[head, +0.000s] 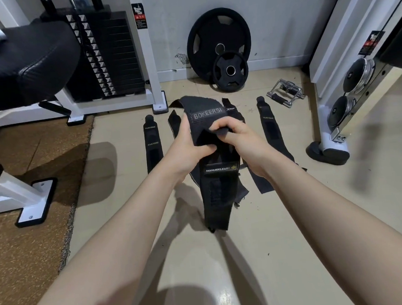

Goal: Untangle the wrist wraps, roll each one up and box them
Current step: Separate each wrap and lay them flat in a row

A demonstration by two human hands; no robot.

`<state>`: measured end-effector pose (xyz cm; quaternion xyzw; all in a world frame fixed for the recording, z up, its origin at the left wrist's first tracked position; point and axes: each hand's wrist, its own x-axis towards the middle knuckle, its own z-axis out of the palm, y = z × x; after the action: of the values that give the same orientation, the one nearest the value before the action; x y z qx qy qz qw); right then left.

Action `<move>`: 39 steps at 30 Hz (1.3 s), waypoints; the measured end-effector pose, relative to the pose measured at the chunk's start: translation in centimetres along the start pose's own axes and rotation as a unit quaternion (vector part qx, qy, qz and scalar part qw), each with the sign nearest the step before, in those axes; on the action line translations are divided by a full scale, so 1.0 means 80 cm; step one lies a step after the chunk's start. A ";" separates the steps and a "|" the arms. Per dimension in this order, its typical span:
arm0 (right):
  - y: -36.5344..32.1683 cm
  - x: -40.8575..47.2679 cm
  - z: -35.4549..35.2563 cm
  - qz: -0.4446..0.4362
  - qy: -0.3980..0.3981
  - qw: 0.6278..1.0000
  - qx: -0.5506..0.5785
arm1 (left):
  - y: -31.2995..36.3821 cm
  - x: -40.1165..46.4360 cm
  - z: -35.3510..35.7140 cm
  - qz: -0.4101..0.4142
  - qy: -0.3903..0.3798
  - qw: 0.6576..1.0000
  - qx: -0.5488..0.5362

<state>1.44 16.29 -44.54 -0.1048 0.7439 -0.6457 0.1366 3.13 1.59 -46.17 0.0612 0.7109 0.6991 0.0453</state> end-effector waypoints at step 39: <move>0.064 0.029 0.139 0.174 0.046 0.967 0.177 | -0.092 -0.056 -0.083 -0.226 0.147 0.956 0.120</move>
<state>3.11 5.88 -51.16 0.0820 0.6298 -0.7376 0.2293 6.37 -5.75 -53.52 -0.1994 0.7837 0.5815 0.0894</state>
